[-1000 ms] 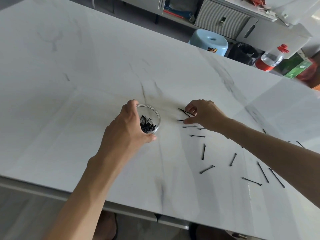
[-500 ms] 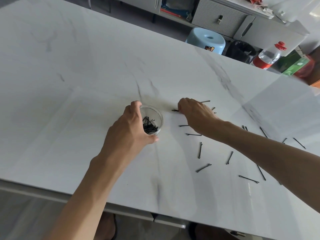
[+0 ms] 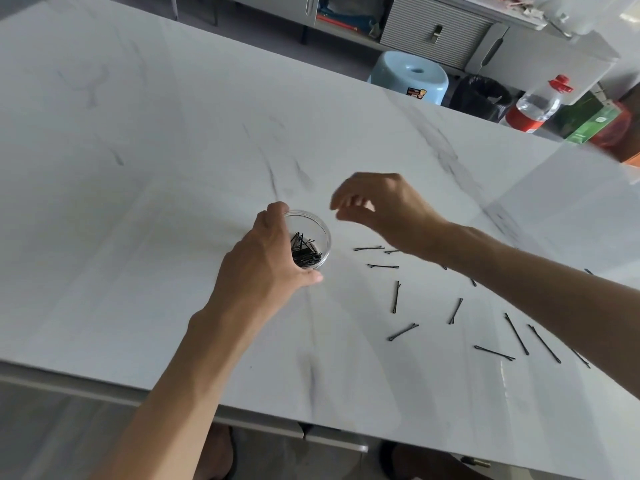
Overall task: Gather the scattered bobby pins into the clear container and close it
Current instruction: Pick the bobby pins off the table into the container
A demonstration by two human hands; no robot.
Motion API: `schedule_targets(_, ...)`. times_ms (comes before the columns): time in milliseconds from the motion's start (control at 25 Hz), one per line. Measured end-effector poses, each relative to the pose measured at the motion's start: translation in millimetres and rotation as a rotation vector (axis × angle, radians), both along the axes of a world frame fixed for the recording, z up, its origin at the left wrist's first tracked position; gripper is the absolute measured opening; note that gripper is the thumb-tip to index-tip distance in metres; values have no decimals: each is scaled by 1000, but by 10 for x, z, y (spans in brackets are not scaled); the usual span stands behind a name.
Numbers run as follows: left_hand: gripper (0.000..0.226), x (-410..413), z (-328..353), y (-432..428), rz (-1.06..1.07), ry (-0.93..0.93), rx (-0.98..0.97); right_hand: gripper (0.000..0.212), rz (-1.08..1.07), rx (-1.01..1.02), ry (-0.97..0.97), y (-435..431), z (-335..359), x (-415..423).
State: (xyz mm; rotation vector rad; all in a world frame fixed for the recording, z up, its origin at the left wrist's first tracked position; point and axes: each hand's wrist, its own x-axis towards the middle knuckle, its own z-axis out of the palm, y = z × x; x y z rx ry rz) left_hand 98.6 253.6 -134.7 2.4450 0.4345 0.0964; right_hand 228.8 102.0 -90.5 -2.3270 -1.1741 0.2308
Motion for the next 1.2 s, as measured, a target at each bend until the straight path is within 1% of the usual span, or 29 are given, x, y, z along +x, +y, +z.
schedule_targets(80,92,12,3,4,-6,7,-6,21,-125,-130,98,-273,-97,104)
schedule_targets(160,92,18,2,-7,-20,4,-12,32,-145,-268,139,-480,-251,89)
schedule_targets(200,91,17,-4,-12,-24,-2,-15,34,-147,-275,154,-534,-322,64)
schedule_targets(280,91,23,-20,-20,-22,-12,-19,27,-157,-211,166,-587,-431,46)
schedule_targets(360,91,31,-34,-30,-17,-13,-15,13,-179,-182,96,-612,-515,33)
schedule_targets(400,91,36,-40,-33,-16,-14,-9,9,-187,-179,35,-618,-552,16)
schedule_targets(480,91,51,-48,-45,-18,-14,-5,9,-153,-181,-124,-619,-607,-30)
schedule_targets(560,92,65,-52,-60,-21,-13,-8,13,-54,-222,-267,-590,-634,-71)
schedule_targets(640,92,73,-55,-67,-16,-16,-10,14,21,-254,-334,-547,-636,-94)
schedule_targets(680,92,71,-57,-67,-15,-17,-10,14,28,-254,-335,-530,-619,-103)
schedule_targets(760,91,67,-62,-70,-15,-20,-10,14,35,-226,-320,-554,-574,-119)
schedule_targets(840,91,69,-67,-66,-18,-24,-9,16,95,-202,-315,-654,-517,-149)
schedule_targets(960,91,64,-57,-70,-21,-21,-7,16,247,-249,-294,-848,-469,-226)
schedule_targets(1000,91,62,-51,-76,-24,-21,-4,14,261,-264,-278,-908,-471,-247)
schedule_targets(1080,91,57,-47,-89,-27,-23,-2,11,175,-221,-171,-1009,-462,-240)
schedule_targets(1160,92,57,-50,-94,-29,-22,-4,18,55,-188,4,-1089,-421,-209)
schedule_targets(1200,92,54,-48,-95,-29,-19,-5,22,40,-203,62,-1117,-416,-203)
